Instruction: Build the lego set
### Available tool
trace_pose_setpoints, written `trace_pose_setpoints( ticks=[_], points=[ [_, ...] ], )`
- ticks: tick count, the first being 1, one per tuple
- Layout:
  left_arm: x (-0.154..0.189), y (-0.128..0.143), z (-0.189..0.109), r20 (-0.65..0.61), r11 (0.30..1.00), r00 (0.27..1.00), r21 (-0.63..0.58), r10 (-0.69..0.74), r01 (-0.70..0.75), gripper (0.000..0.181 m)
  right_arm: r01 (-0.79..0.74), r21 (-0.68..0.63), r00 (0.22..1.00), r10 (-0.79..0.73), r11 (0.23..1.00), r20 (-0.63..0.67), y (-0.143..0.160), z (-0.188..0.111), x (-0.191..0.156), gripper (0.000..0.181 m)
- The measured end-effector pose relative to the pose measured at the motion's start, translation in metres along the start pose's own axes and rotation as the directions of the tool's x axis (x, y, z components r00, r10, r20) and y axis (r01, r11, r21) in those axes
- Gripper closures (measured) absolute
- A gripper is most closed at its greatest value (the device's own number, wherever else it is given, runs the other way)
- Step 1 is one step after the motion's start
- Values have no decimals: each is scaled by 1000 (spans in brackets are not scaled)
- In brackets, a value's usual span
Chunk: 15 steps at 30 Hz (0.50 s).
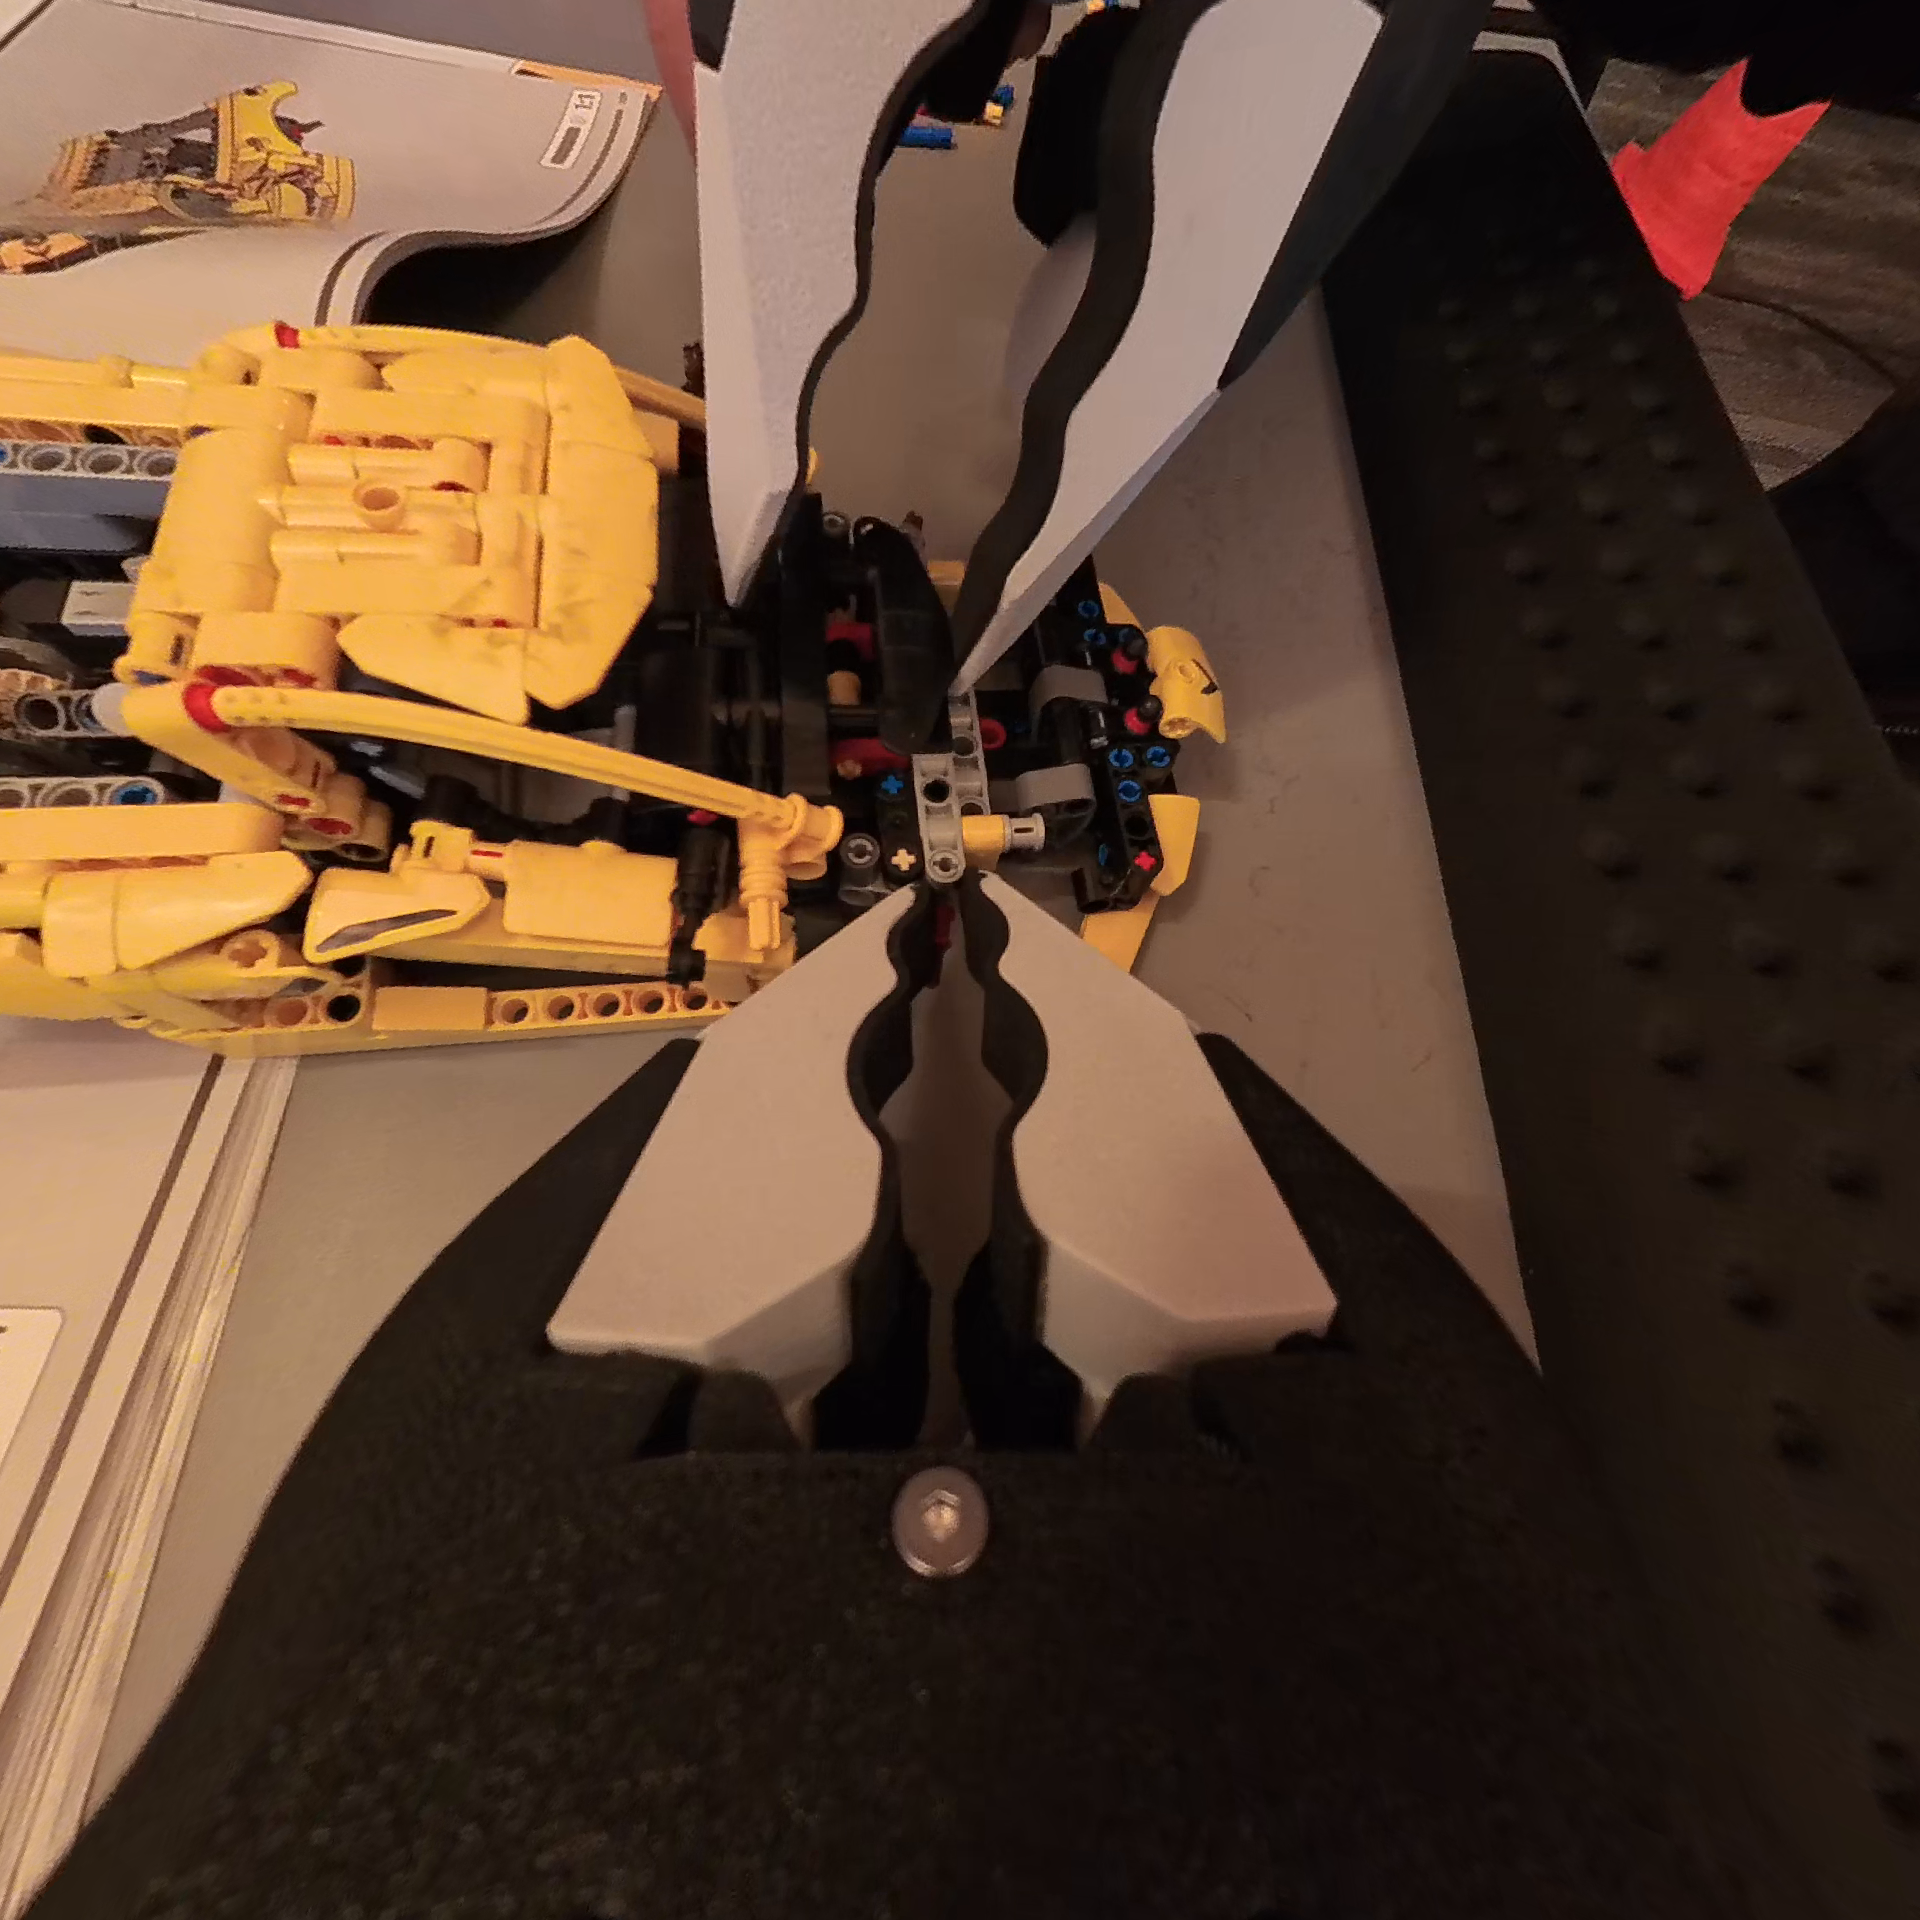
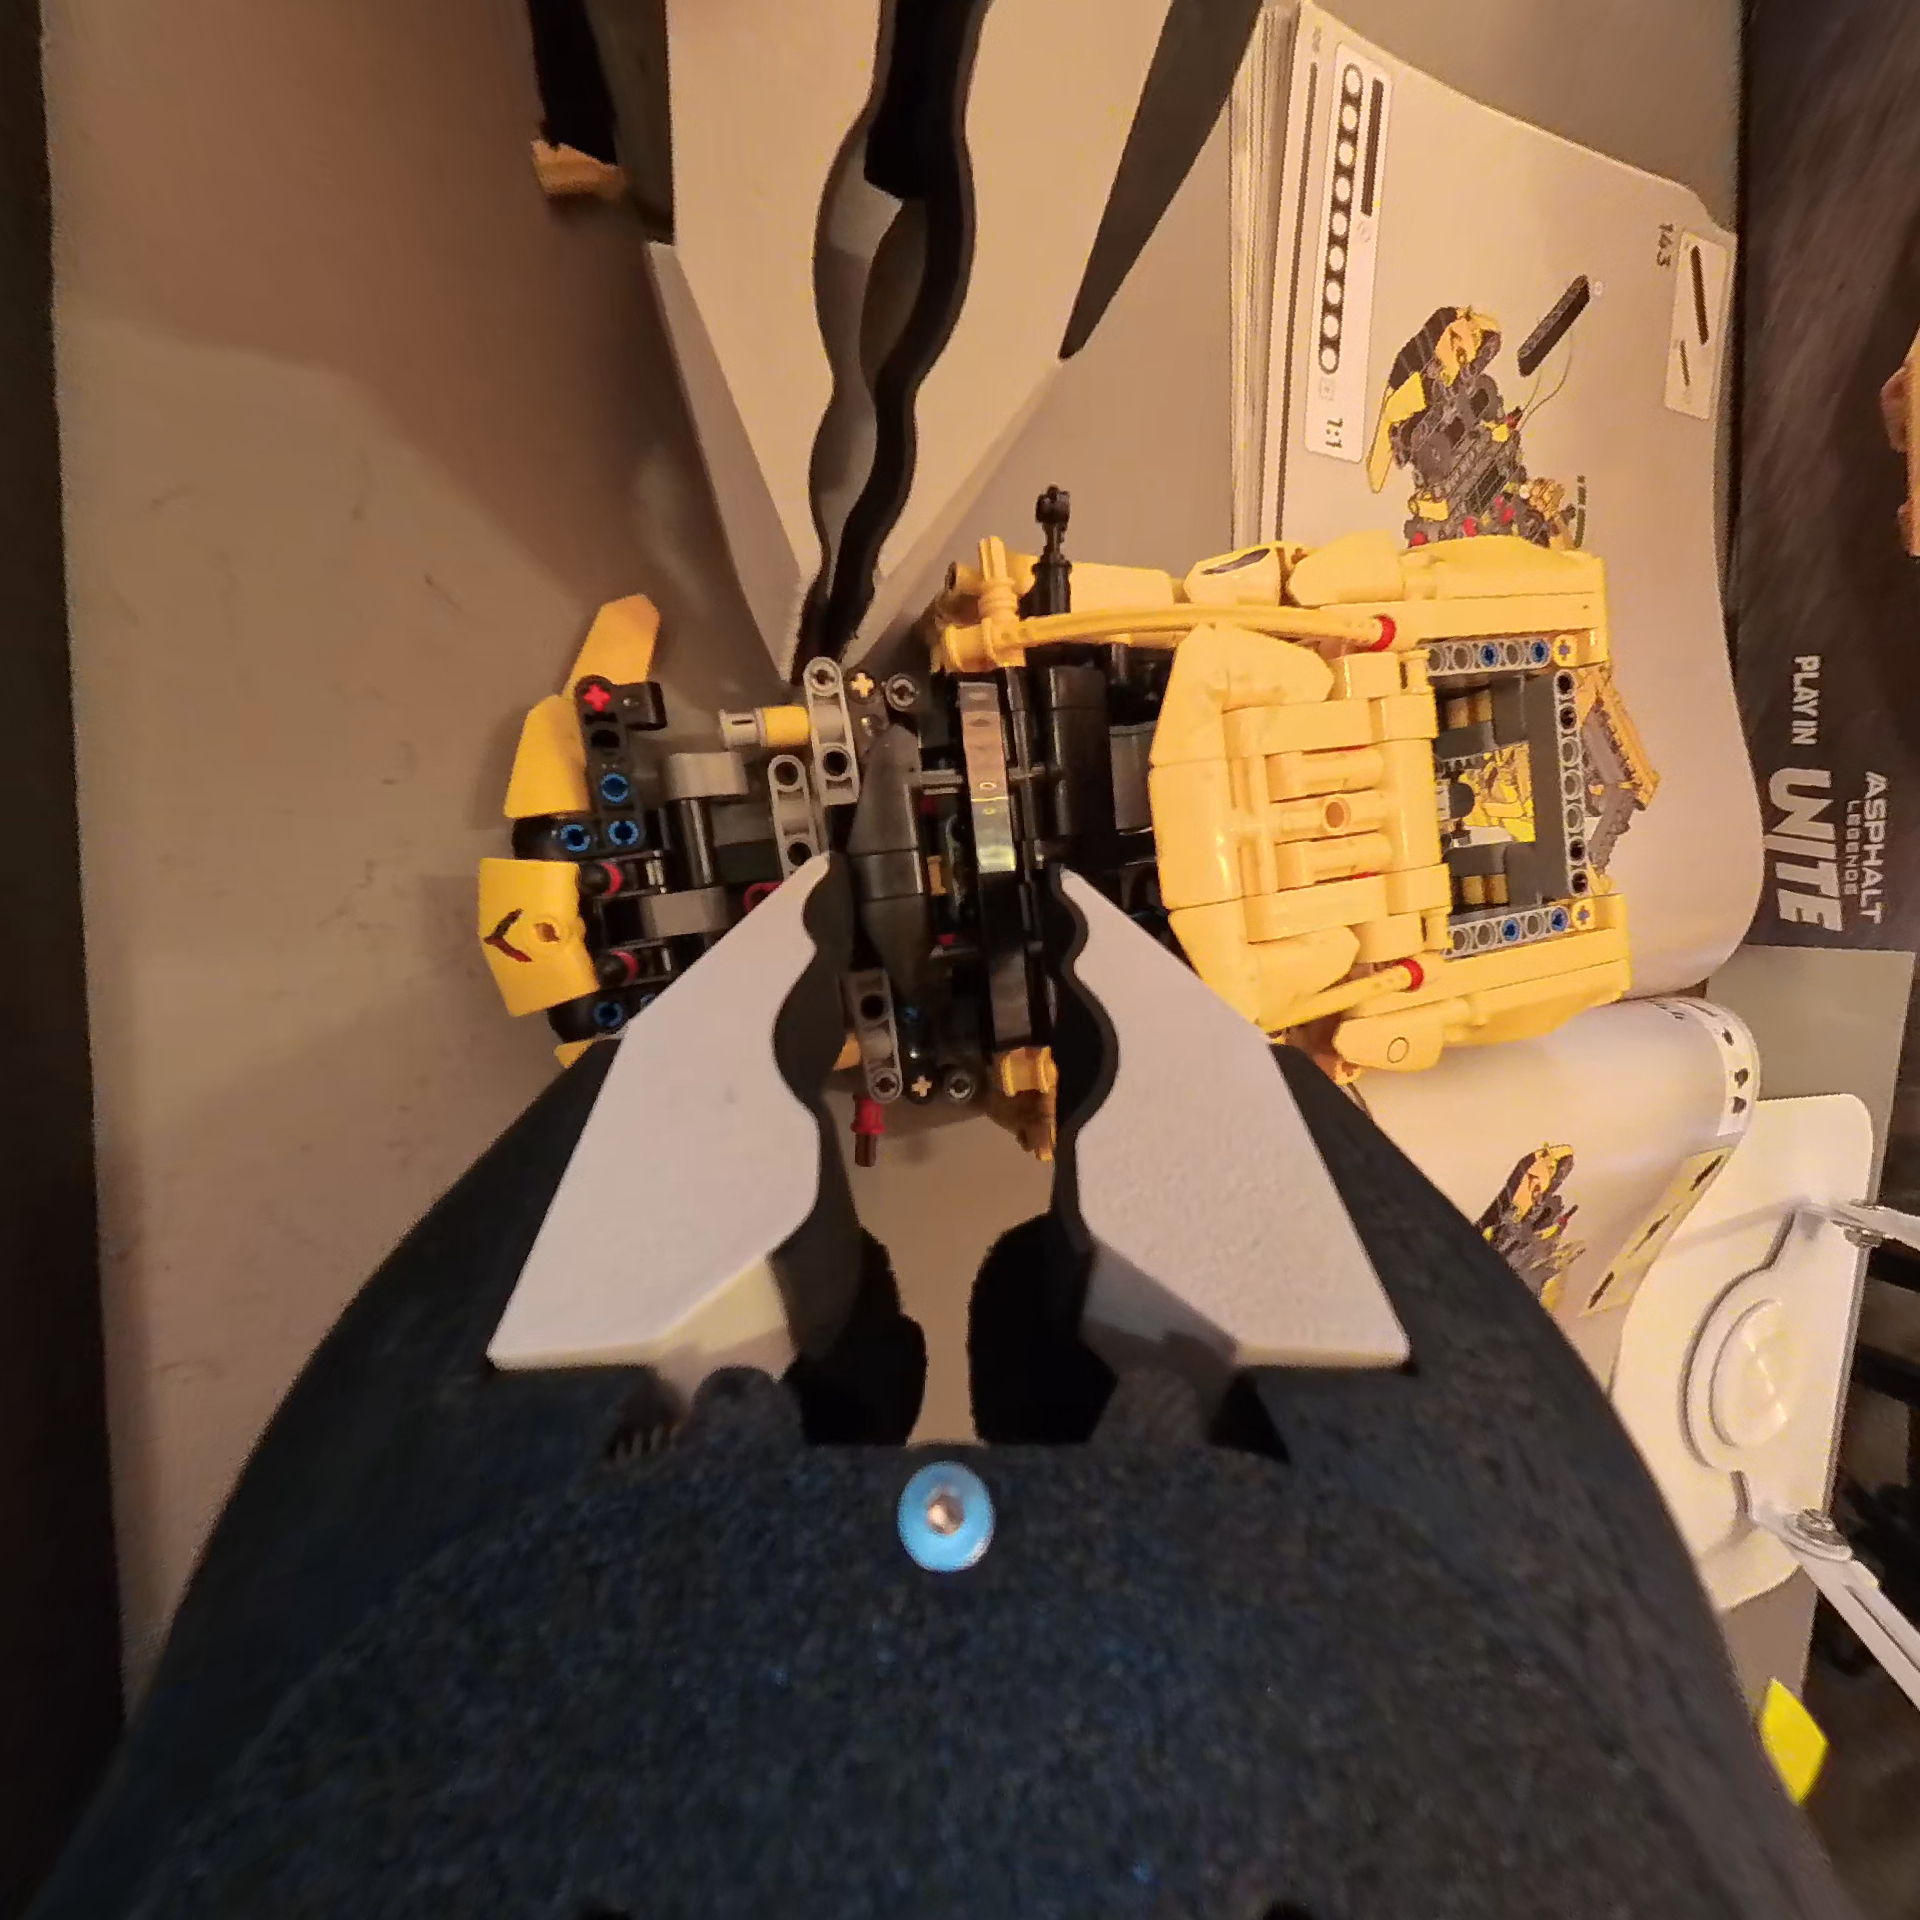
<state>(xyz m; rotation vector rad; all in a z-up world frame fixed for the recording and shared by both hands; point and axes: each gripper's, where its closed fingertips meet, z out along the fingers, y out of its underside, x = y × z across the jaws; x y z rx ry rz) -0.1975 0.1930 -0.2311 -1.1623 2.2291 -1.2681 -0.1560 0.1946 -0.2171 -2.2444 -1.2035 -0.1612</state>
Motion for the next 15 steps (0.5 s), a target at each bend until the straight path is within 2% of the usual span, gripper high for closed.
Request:
trace_pose_setpoints(
  ticks=[5,6,8,12,15],
  points=[
    [0,0,0,2,1000,1000,1,0,0,176,42,-10,999,-42,999,-19,0,0,0,148],
    [-1,0,0,7,1000,1000,2,-2,2,176,55,-5,998,-55,998,2,-2,-1,-5,161],
    [-2,0,0,9,1000,1000,3,-6,6,176,58,-11,998,-58,998,-33,-2,-1,-3,160],
    [-2,-1,0,15,1000,1000,6,-12,12,177,-30,-7,999,29,1000,-36,-2,-1,-2,159],
    [-1,-2,-2,3,999,999,20,-39,39,174,-26,8,995,27,1000,-92,-2,-5,-1,156]
  ],
)
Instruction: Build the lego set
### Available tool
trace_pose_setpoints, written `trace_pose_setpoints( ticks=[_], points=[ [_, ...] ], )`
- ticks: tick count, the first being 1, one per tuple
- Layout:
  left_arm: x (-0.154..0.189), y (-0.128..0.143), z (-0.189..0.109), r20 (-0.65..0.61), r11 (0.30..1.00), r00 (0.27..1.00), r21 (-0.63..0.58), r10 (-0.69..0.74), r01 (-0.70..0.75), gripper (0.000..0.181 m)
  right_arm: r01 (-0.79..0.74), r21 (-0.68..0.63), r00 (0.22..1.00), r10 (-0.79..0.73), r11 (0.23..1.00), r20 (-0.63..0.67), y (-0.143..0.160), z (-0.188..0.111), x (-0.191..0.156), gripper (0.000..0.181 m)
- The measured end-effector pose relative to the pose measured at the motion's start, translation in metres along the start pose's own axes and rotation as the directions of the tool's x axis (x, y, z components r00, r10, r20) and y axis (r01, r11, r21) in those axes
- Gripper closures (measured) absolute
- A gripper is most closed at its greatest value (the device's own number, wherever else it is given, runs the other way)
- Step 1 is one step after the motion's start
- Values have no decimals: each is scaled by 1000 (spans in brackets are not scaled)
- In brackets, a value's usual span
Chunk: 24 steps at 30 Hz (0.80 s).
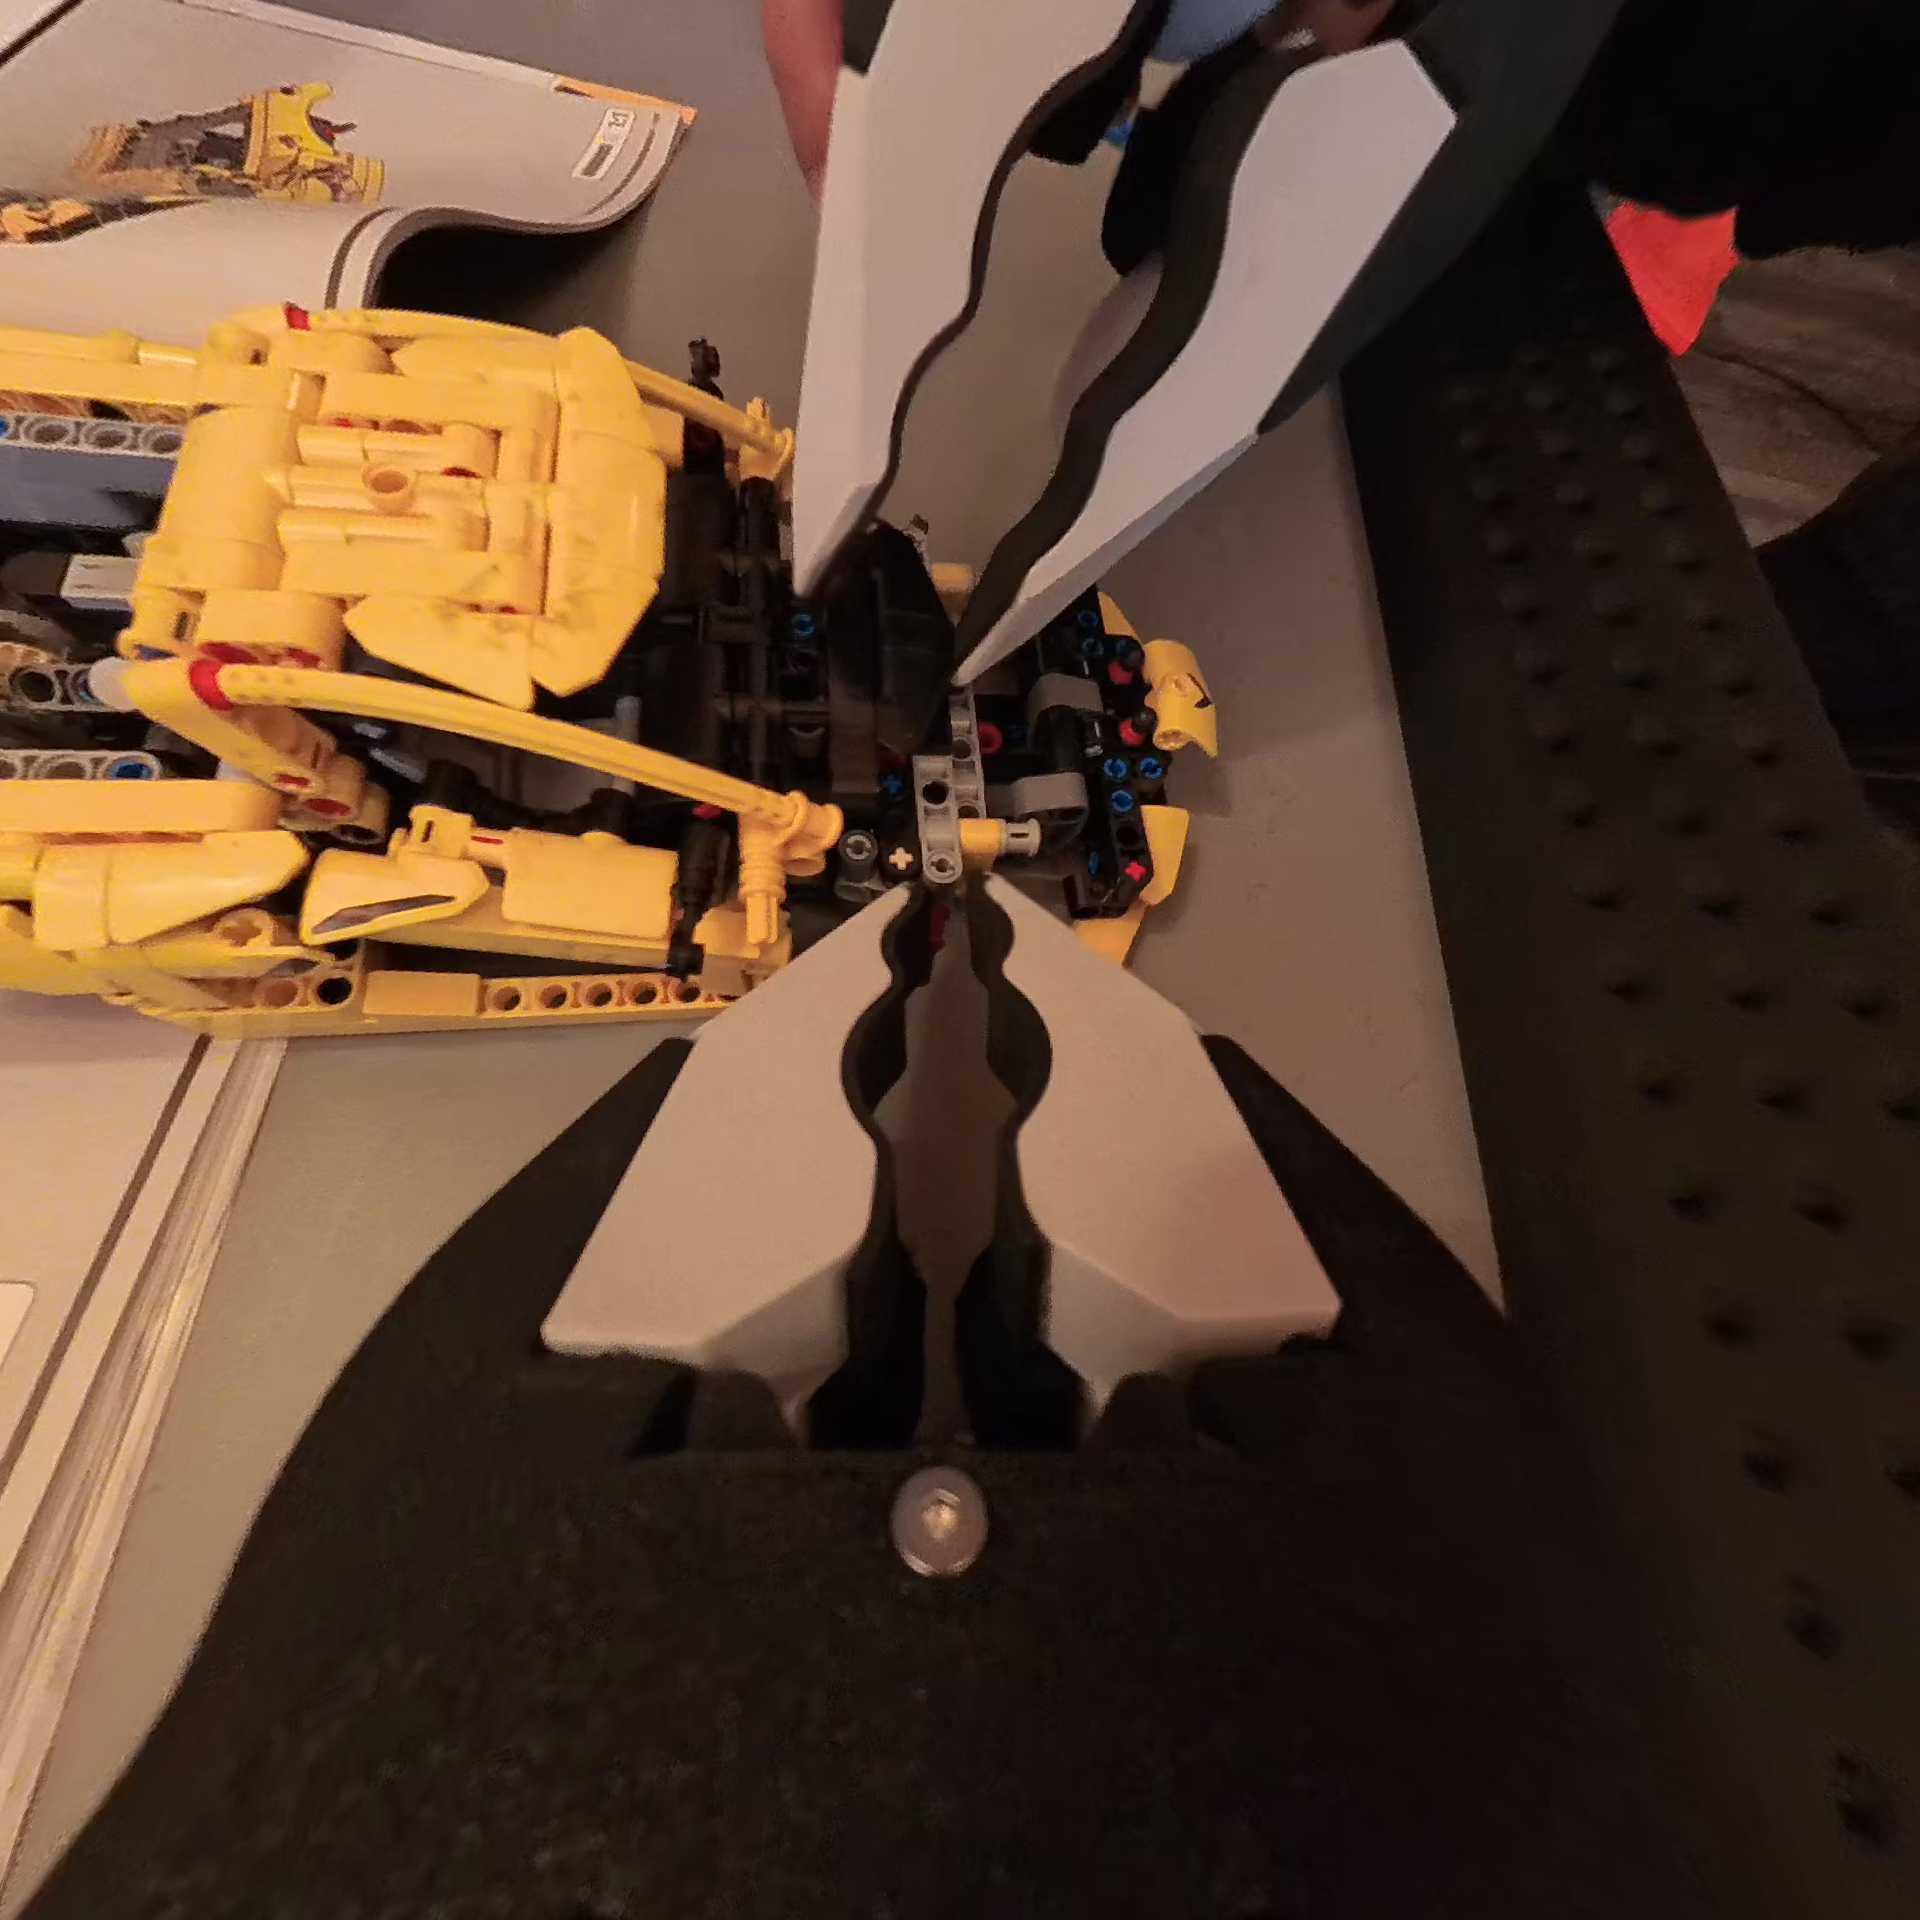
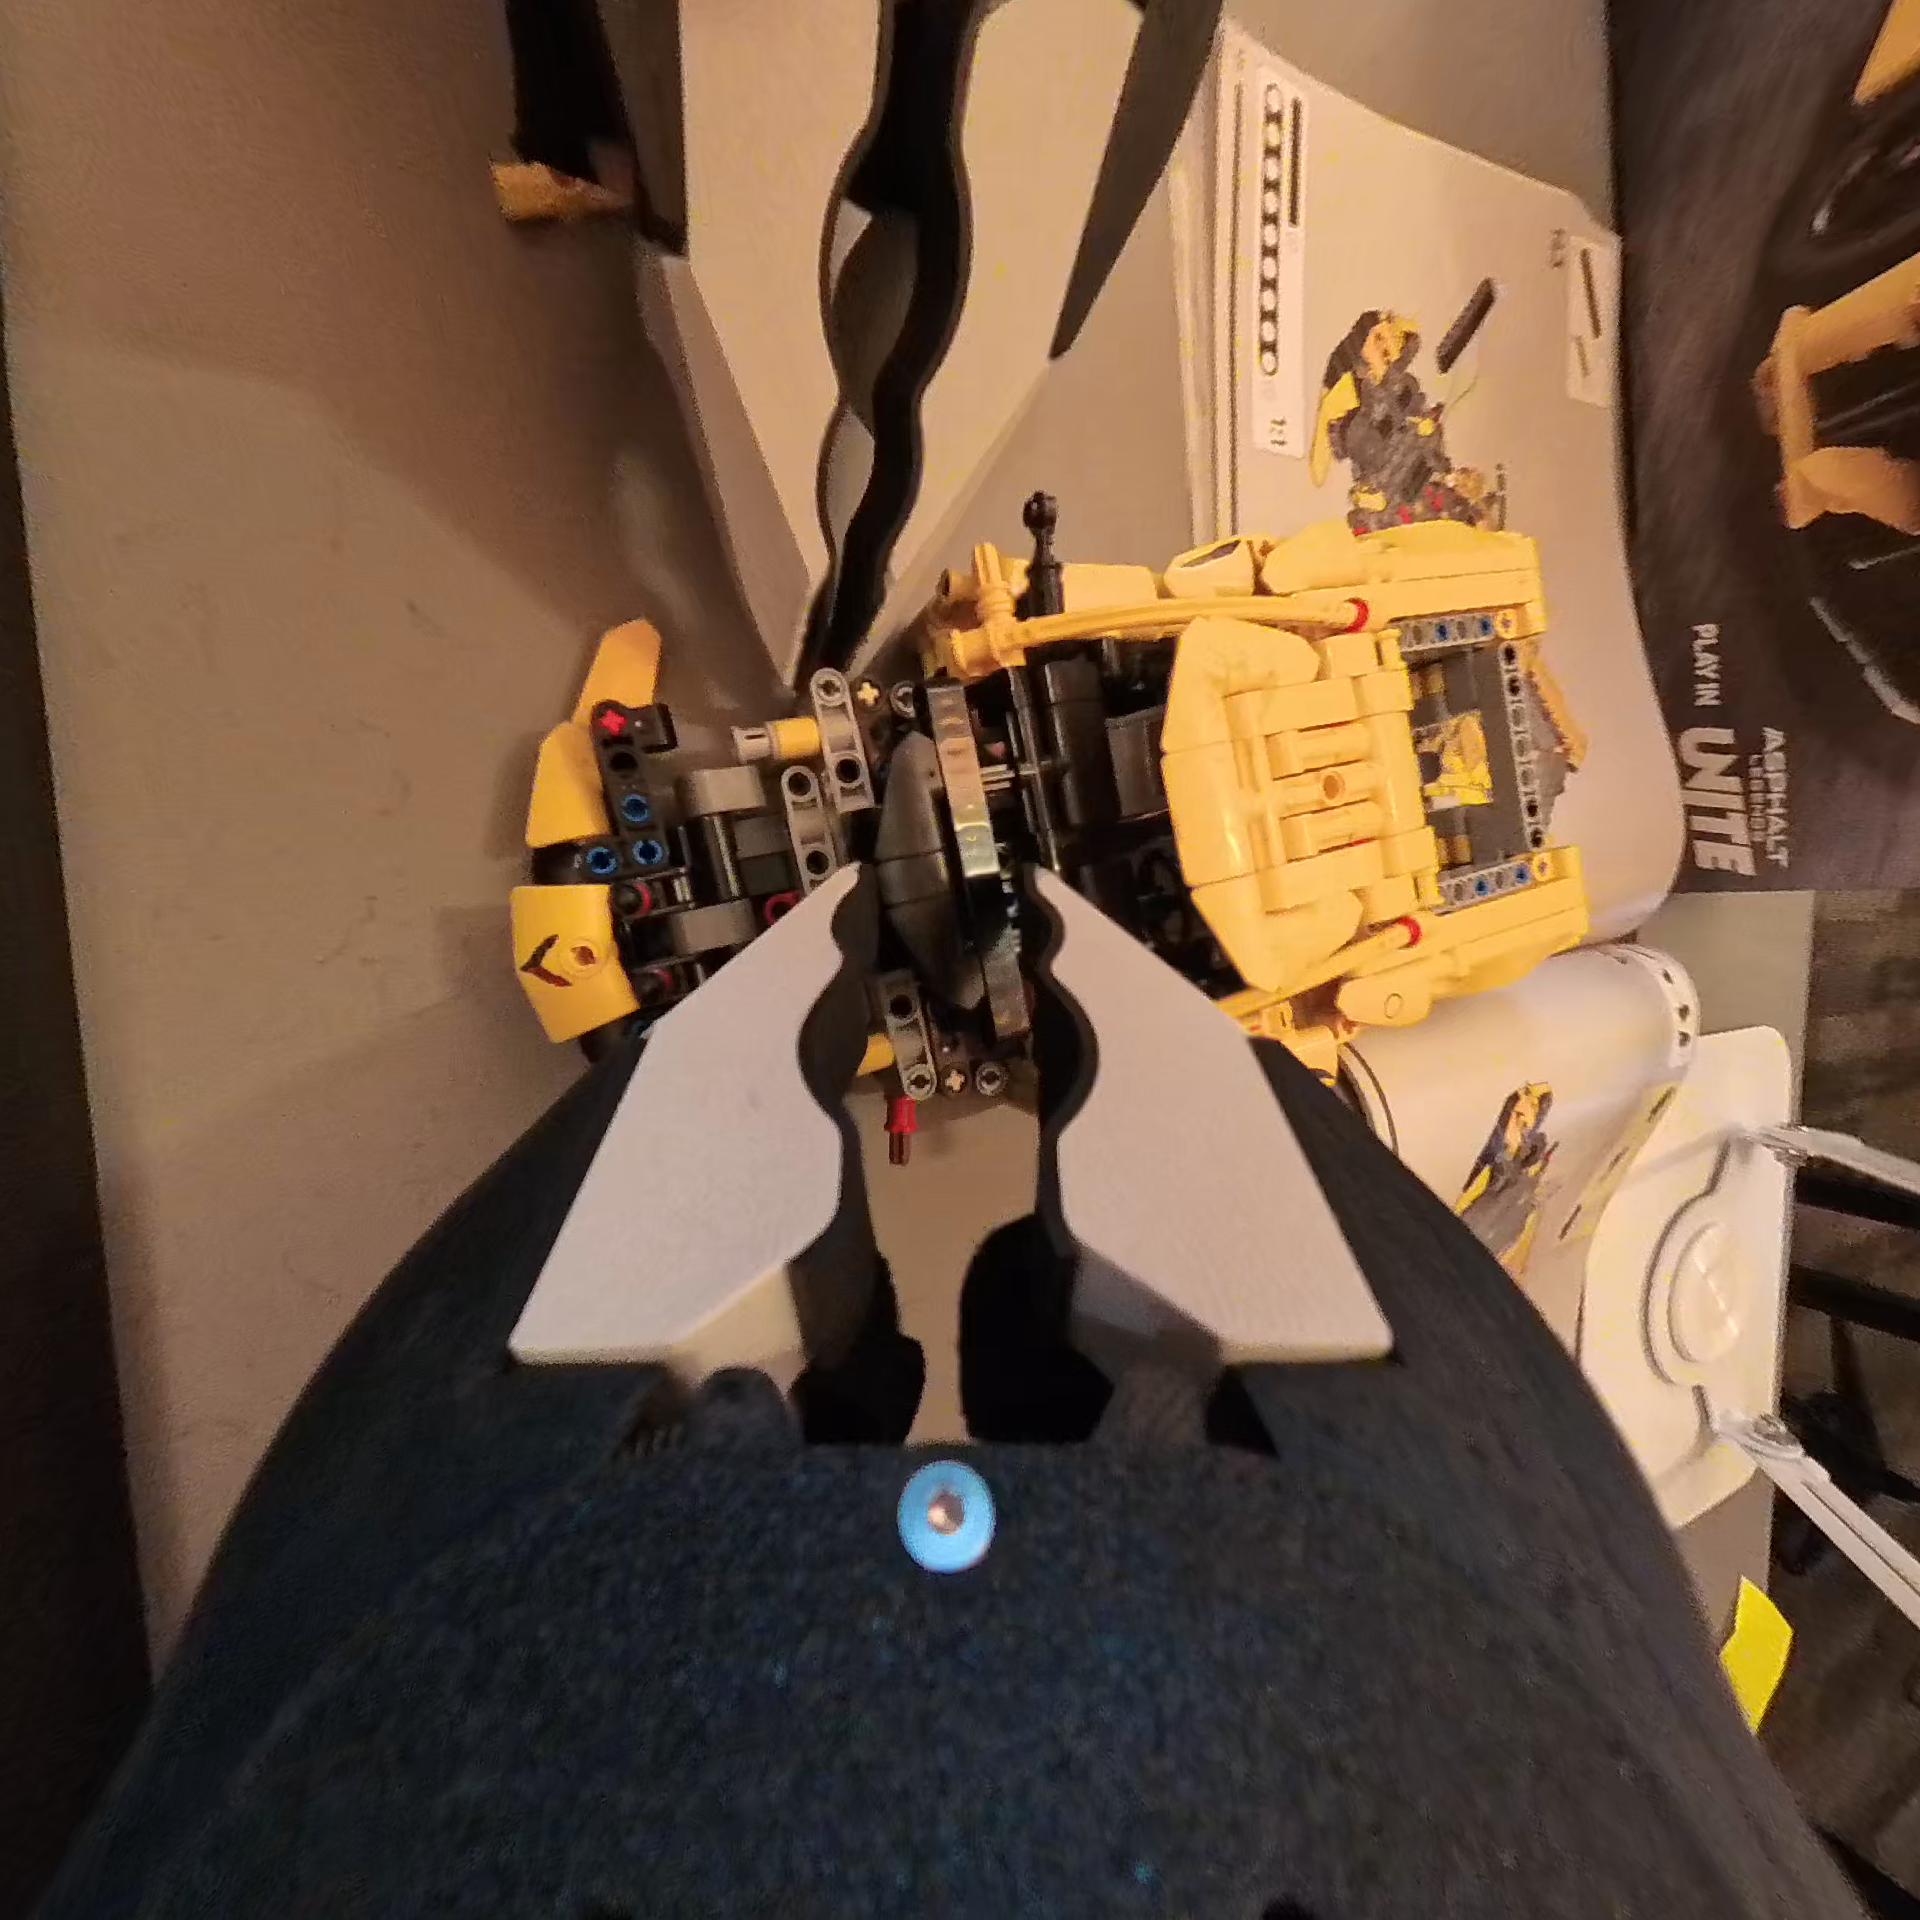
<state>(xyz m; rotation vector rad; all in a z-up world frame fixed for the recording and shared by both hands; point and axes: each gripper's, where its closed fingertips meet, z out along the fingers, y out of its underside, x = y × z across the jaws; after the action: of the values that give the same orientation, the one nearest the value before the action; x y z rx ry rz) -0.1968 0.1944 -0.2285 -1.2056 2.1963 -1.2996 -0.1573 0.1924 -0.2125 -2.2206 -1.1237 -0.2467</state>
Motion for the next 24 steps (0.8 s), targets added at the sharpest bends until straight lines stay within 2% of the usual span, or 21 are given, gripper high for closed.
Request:
trace_pose_setpoints(
  ticks=[2,6,10,14,17,18,21,22,24],
  points=[
    [-1,-5,-5,-6,999,1000,28,-17,17,165,-27,43,999,27,999,-22,-3,-4,1,155],
    [-3,-16,-20,-12,995,999,96,-30,31,162,-121,168,991,129,978,-43,-7,-15,6,155],
    [-16,-24,-31,79,991,997,135,7,-17,157,-234,277,971,239,932,16,-8,-24,8,154],
    [-29,-30,-31,175,979,984,196,22,-56,146,-286,368,950,313,885,-14,9,-36,30,151],
    [-28,-24,-19,215,983,975,155,63,-98,138,-332,465,942,310,821,127,2,-29,15,119],
    [-30,-22,-16,235,985,969,137,74,-109,137,-317,472,946,306,823,102,0,-25,14,118],
    [-32,-23,-12,285,984,954,122,92,-131,137,-229,424,947,301,876,-110,4,-19,29,114],
    [-32,-24,-11,292,983,952,128,88,-130,138,-221,418,941,305,881,-145,6,-19,32,110],
    [-32,-25,-10,285,984,955,132,78,-120,138,-275,430,938,337,860,-75,7,-17,26,96]
  ],
)
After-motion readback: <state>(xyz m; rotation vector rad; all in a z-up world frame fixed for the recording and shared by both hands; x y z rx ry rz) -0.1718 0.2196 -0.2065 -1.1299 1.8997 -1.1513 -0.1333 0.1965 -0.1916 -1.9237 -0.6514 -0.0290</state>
